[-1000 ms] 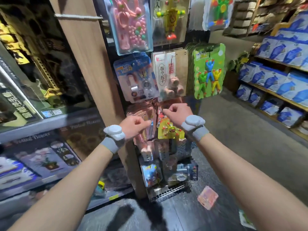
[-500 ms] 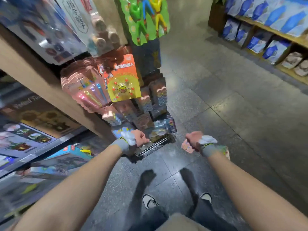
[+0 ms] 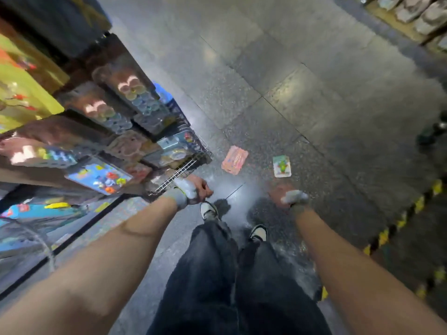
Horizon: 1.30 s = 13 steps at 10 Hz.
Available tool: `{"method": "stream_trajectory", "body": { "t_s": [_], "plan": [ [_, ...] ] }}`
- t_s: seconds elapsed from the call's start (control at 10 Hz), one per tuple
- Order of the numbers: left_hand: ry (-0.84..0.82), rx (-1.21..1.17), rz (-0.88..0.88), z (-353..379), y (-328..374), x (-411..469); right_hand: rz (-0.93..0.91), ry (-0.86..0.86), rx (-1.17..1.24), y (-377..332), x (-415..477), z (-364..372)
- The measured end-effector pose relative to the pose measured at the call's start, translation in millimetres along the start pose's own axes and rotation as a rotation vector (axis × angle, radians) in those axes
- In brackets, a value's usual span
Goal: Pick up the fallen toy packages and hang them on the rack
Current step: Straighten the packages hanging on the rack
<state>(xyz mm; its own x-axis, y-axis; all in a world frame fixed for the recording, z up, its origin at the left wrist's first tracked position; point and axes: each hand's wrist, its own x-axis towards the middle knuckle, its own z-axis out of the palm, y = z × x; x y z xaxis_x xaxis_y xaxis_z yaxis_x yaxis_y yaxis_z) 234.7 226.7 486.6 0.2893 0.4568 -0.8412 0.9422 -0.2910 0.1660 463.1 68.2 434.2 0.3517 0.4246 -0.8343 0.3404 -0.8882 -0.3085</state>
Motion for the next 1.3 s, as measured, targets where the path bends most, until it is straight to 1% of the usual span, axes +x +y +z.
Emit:
{"method": "stream_trajectory", "body": {
  "t_s": [0.1,0.2,0.3,0.4,0.5,0.6,0.7,0.8,0.9,1.0,1.1,1.2,1.3],
  "plan": [
    [-0.066,0.164,0.007,4.8,20.9,49.6,0.033,-0.016,-0.018,9.4,39.9,-3.2],
    [-0.117,0.157,0.017,8.2,30.8,108.9,0.065,0.0,-0.12,7.7,80.0,-13.8],
    [-0.138,0.202,-0.01,6.7,41.5,177.4,0.137,0.01,-0.105,7.0,132.0,-15.6],
    [-0.166,0.272,0.006,9.4,48.7,251.5,0.197,0.018,-0.121,13.5,205.3,-8.7],
    [-0.153,0.286,0.0,16.8,45.6,305.1,0.207,-0.034,-0.195,21.8,255.8,-6.0],
    [-0.133,0.193,0.013,37.1,40.9,376.4,0.254,-0.077,-0.167,39.5,325.7,5.7],
    [-0.129,0.216,0.03,52.3,39.5,421.9,0.247,-0.066,-0.166,56.0,374.6,20.0],
    [-0.118,0.239,0.017,83.1,39.8,493.0,0.205,-0.038,-0.133,87.1,446.2,44.2],
    [-0.112,0.227,-0.016,110.2,40.9,554.0,0.225,-0.112,-0.07,112.3,505.8,61.7],
    [-0.088,0.163,-0.066,139.8,41.4,602.1,0.299,0.043,-0.031,128.6,544.5,70.6],
    [0.084,-0.033,-0.249,162.1,43.8,637.4,0.319,0.144,-0.064,142.9,578.2,69.5],
    [0.173,-0.061,-0.337,181.3,43.7,676.3,0.342,0.184,-0.046,158.6,615.4,67.6],
    [0.277,-0.041,-0.383,190.9,40.3,699.8,0.371,0.256,-0.094,165.4,642.4,62.2]
  ]
}}
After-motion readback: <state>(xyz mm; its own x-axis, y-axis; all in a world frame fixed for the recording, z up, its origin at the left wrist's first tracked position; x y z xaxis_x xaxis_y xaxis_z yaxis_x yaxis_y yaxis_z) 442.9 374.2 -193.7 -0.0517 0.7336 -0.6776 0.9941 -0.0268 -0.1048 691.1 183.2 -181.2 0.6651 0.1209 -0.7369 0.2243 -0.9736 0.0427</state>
